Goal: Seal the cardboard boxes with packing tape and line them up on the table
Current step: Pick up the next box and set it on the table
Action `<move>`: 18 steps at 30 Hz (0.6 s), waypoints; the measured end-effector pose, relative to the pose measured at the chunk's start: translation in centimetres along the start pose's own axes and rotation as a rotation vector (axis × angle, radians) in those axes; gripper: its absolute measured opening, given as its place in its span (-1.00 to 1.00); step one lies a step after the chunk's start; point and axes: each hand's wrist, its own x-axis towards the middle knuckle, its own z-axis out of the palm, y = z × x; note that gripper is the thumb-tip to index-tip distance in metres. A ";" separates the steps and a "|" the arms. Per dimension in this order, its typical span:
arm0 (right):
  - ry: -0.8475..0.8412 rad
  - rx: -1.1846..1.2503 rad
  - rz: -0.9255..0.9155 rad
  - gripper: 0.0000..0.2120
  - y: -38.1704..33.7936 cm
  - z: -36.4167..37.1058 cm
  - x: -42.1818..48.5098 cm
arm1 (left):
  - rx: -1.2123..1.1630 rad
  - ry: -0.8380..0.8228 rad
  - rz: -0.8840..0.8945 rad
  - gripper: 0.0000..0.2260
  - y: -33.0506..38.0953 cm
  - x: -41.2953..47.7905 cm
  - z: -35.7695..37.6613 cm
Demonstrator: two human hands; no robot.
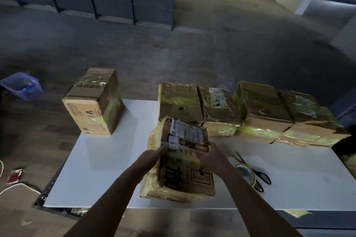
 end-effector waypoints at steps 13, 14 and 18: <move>0.064 -0.460 -0.396 -0.53 -0.5 1.9 -0.1 | -0.044 0.163 0.000 -0.59 -1.2 1.0 2.0; 0.077 -0.513 -0.425 -0.52 -0.5 2.0 -0.2 | -0.043 0.163 -0.007 -0.60 -1.4 0.9 2.0; 0.084 -0.662 -0.436 -0.50 -0.5 2.2 -0.2 | -0.050 0.152 0.002 -0.63 -1.8 1.1 2.0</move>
